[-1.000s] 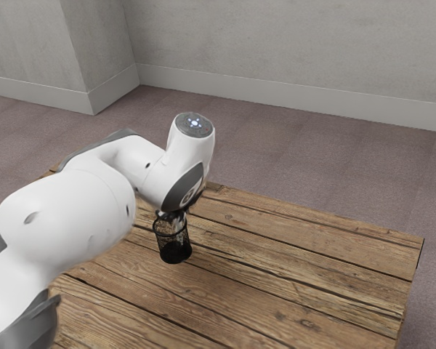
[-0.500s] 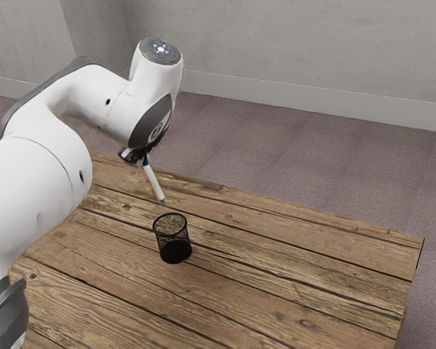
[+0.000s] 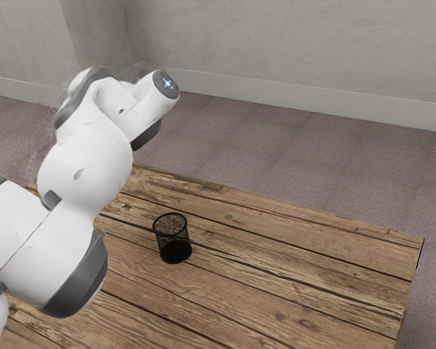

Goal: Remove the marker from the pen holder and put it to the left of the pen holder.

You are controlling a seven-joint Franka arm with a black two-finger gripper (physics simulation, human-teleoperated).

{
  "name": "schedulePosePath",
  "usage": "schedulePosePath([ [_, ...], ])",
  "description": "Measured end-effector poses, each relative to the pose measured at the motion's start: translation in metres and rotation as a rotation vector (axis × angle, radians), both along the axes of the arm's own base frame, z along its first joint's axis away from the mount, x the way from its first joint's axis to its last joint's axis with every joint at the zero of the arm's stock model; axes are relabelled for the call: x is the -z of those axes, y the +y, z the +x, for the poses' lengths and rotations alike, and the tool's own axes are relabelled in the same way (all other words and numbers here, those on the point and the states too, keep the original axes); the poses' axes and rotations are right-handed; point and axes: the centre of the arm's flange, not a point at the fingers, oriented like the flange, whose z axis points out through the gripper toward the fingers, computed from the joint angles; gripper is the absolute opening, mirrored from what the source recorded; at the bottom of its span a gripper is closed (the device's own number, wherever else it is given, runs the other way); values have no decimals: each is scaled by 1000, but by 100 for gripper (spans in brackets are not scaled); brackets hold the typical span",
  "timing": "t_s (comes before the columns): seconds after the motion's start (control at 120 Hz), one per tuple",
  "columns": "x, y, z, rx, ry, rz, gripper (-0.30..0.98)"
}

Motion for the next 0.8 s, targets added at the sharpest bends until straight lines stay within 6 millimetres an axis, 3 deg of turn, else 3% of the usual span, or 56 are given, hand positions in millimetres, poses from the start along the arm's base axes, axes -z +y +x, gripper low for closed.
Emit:
schedulePosePath([
  [0.117, 42, -9, 4, 8, 54, 132, -10],
  [0.317, 126, -47, -1, 41, 127, 118, -6],
  [0.475, 134, -63, -1, 50, 112, 106, 29],
  [0.583, 130, -69, -1, 48, 94, 99, 45],
  [0.633, 110, -74, -1, 39, 59, 68, 50],
  [0.667, 72, -80, -2, 26, 2, -17, 52],
  [0.742, -72, -79, -24, 33, -167, -493, 57],
  [0.775, -117, -82, -32, 53, -186, -623, 59],
  [0.8, -139, -89, -38, 71, -175, -683, 60],
])
